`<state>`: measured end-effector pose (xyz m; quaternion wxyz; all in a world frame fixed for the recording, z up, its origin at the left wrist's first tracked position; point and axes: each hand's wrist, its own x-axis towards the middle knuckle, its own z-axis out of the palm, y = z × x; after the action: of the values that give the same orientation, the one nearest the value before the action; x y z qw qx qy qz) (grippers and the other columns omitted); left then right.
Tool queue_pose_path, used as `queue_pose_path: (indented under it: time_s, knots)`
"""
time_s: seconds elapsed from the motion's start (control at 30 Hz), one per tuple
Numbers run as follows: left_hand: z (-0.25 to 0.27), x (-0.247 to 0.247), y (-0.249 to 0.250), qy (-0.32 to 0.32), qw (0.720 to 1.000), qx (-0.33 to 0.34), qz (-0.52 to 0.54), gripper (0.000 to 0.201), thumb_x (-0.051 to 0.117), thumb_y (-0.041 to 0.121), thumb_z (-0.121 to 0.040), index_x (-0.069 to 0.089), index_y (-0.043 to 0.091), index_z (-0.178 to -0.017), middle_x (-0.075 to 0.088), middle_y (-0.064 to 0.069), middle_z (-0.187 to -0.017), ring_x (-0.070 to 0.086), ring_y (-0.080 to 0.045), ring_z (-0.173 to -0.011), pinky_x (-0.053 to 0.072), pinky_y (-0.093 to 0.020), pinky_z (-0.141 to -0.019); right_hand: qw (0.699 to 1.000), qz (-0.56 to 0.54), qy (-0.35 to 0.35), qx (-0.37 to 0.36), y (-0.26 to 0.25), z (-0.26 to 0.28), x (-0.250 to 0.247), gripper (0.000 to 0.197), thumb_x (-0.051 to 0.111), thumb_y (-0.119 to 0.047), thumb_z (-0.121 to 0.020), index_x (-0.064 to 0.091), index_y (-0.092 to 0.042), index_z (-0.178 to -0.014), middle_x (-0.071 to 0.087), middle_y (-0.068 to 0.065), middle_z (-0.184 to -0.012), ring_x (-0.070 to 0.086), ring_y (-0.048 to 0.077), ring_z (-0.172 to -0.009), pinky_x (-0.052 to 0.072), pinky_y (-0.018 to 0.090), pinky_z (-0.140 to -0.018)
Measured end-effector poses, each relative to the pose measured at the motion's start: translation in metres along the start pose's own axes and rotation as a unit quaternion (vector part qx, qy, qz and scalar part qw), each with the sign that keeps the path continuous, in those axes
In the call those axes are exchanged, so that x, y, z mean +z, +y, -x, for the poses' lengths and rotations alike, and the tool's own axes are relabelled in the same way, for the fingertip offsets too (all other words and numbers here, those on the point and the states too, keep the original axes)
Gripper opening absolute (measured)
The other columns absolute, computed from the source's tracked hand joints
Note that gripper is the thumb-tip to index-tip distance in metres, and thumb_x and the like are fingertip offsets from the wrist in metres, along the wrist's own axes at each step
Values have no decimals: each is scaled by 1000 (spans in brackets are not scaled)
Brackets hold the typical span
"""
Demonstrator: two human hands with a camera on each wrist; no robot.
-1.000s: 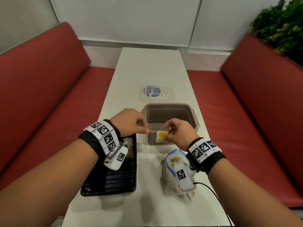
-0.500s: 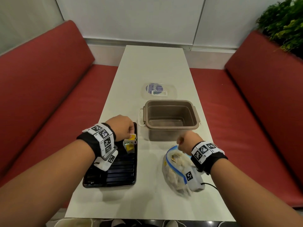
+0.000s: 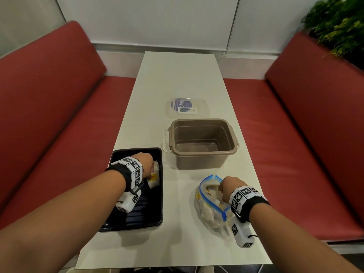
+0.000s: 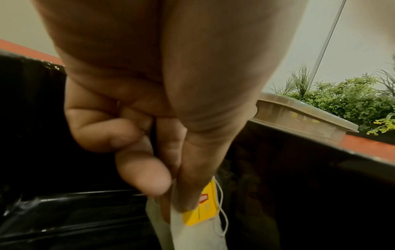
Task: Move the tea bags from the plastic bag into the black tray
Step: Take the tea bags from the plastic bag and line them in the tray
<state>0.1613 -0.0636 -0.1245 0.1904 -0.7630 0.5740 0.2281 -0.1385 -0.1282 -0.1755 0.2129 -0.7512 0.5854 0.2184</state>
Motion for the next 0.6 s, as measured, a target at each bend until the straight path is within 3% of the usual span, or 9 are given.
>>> queue_pose_path:
  time_s: [0.2,0.3,0.4,0.5,0.6]
  knots:
    - [-4,3,5,-17,999,-3,-30,14,72,28,-77,70,15,-82,71,-5,-85,69,-23,-79,57,-31,-68,1000,15,-3,10,-1,-1,-2,10,66,-14,-79,69,-18,-88,66,0,-76,65,20,-69,55,27,-66]
    - [-6,3,4,-11,1000,-7,-27,12,70,27,-79,66,16,-78,70,-5,-84,68,-23,-78,57,-31,-70,1000,16,-4,12,-4,-2,-9,7,64,-13,-82,60,-17,-76,59,-1,-70,62,21,-68,51,27,-64]
    - [-7,3,1,-8,1000,4,-19,18,76,29,-75,71,15,-85,71,-5,-87,69,-23,-82,58,-32,-74,1000,7,0,-2,-8,-1,-20,5,62,-16,-84,66,-13,-85,63,1,-76,63,23,-74,51,27,-67]
    - [-6,0,0,-17,1000,13,-6,24,80,29,-72,74,16,-91,73,-3,-90,69,-21,-84,59,-34,-79,1000,-8,13,-13,-9,0,-29,17,63,-19,-85,73,-12,-97,70,3,-87,67,22,-80,54,28,-73]
    - [0,-15,-5,-17,1000,15,13,19,78,22,-76,74,19,-95,68,4,-84,60,-11,-63,53,-25,-65,999,-17,32,-20,-8,3,-36,17,65,-22,-85,76,-16,-96,73,2,-91,68,20,-83,56,27,-76]
